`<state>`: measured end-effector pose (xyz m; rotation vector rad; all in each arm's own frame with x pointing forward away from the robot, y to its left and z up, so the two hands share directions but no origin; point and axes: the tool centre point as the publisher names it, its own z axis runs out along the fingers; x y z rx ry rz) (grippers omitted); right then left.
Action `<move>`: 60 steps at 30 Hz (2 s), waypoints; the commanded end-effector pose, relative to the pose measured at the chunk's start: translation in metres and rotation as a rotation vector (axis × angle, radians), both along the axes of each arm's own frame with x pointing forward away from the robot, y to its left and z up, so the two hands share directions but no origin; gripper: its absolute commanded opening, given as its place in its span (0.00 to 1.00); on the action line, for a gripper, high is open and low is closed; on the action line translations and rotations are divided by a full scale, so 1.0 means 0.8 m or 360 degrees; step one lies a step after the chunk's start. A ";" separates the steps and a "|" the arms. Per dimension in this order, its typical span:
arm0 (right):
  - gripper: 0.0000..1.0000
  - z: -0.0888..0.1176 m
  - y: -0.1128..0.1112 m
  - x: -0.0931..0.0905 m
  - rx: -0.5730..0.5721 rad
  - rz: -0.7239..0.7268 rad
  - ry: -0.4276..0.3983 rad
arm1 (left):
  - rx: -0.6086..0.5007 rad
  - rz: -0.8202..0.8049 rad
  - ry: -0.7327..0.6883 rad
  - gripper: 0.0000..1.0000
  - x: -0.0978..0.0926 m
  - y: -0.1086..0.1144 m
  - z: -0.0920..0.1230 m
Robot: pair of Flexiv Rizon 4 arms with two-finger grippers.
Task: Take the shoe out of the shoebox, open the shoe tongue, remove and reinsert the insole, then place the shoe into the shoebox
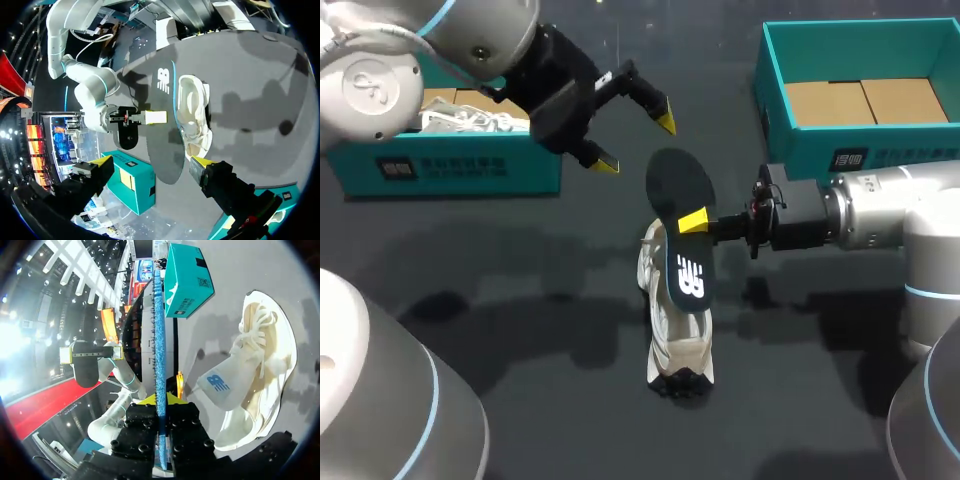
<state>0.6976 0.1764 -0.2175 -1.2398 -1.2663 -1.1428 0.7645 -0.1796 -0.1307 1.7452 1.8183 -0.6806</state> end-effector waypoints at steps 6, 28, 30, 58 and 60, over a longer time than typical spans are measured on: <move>0.00 0.000 0.000 -0.002 -0.0006 -0.0001 0.0001 | -0.0334 -0.0038 -0.0083 1.00 -0.017 0.022 -0.025; 0.00 0.000 0.000 -0.002 -0.0006 -0.0001 0.0001 | -0.0616 -0.0056 0.0010 1.00 -0.020 0.045 -0.060; 0.00 0.000 0.000 -0.002 -0.0006 -0.0001 0.0001 | -0.0668 -0.0017 -0.0022 1.00 -0.021 0.041 -0.067; 0.00 0.001 0.018 0.000 0.0095 0.0042 -0.0020 | -0.1031 0.0094 0.0101 1.00 -0.017 0.010 -0.104; 0.00 0.001 0.018 0.000 0.0095 0.0042 -0.0020 | -0.1031 0.0094 0.0101 1.00 -0.017 0.010 -0.104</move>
